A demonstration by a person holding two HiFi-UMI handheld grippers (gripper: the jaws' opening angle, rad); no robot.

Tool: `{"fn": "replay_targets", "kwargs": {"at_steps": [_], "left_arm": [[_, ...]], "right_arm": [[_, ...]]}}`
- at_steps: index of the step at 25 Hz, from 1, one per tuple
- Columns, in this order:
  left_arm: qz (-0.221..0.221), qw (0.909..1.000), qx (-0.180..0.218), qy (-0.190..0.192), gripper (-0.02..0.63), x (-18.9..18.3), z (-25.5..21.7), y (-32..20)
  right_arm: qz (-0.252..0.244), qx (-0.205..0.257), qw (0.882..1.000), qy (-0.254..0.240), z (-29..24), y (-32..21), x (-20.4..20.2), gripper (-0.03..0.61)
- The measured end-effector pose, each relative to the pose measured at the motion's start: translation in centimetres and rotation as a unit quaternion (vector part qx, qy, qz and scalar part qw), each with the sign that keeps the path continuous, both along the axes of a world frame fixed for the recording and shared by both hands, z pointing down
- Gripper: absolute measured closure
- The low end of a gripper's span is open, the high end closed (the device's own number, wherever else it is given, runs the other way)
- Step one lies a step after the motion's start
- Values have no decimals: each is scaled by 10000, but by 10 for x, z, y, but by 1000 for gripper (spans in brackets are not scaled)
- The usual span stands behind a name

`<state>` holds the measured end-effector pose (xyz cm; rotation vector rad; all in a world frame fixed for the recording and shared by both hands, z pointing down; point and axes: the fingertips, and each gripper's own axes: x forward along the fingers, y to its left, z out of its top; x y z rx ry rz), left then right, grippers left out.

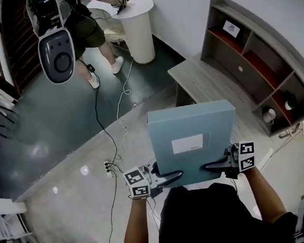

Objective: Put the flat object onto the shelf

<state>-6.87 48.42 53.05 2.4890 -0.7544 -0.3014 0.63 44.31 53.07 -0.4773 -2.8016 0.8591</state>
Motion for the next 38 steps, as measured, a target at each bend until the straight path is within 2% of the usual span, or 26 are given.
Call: {"fn": "replay_targets", "kwargs": {"at_steps": [7, 11, 17, 24, 32, 38], "left_arm": [[-49, 10000, 33, -53, 311, -22, 10, -10], [-218, 9997, -16, -122, 304, -24, 12, -18], [-501, 9981, -173, -310, 301, -45, 20, -61], [-639, 9968, -278, -400, 298, -65, 19, -149], [-429, 9971, -374, -512, 295, -63, 13, -276], [-353, 9958, -474, -698, 288, -60, 13, -351]], "right_arm": [[161, -42, 9998, 123, 10, -6, -18, 288], [65, -126, 9998, 137, 13, -16, -20, 288], [-167, -109, 9998, -10, 23, -61, -43, 288], [-238, 2, 9996, -139, 22, -149, -64, 288], [-16, -48, 9998, -207, 18, -272, -60, 287], [146, 59, 9994, -313, 16, -343, -57, 288]]}}
